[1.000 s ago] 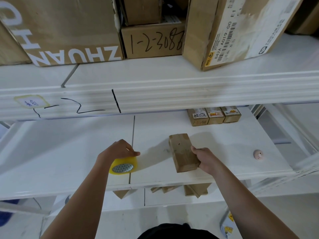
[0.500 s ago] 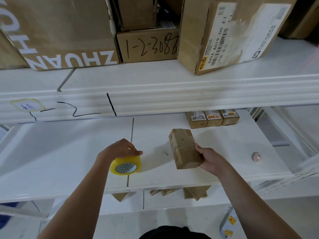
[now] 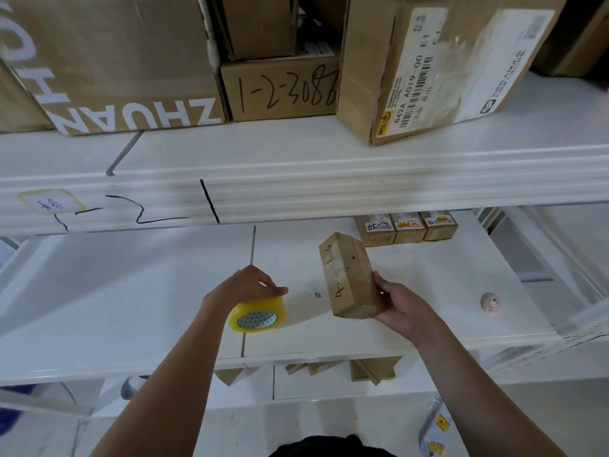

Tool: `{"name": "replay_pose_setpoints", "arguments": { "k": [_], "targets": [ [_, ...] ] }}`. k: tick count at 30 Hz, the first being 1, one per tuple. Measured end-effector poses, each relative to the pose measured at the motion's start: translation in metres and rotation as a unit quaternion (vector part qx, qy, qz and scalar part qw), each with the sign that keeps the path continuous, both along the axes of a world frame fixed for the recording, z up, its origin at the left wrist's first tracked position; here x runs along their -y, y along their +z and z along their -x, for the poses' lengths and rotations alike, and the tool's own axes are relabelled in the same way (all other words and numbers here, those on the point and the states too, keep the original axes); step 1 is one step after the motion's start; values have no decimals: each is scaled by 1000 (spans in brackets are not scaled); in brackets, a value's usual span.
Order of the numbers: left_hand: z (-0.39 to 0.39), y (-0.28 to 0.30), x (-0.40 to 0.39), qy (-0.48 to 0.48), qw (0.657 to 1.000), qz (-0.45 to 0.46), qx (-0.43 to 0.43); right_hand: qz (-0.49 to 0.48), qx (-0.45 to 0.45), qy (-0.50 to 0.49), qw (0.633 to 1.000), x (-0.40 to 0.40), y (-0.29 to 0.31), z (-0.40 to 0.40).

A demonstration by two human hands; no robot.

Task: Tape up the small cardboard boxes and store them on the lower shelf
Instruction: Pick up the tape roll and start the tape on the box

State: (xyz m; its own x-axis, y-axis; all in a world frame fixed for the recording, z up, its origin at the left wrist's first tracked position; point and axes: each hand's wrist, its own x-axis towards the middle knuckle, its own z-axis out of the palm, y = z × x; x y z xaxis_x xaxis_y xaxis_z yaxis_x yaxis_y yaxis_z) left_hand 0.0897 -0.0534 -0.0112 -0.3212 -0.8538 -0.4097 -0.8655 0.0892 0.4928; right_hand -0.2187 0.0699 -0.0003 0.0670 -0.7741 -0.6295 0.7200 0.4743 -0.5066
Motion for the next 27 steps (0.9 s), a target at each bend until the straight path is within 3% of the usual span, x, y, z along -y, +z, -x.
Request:
{"name": "replay_pose_setpoints", "arguments": {
  "k": [6, 10, 21, 27],
  "targets": [
    [16, -4, -2, -3, 1000, 5, 2, 6, 57, -5, 998, -1, -3, -3],
    [21, -7, -2, -6, 1000, 10, 18, -3, 49, -11, 999, 0, -5, 4],
    [16, -10, -2, -39, 996, 19, 80, -41, -85, 8, 996, -2, -6, 25],
    [23, -9, -5, -49, 989, 21, 141, -55, -211, 32, 975, 3, -19, 27]
  ]
}}
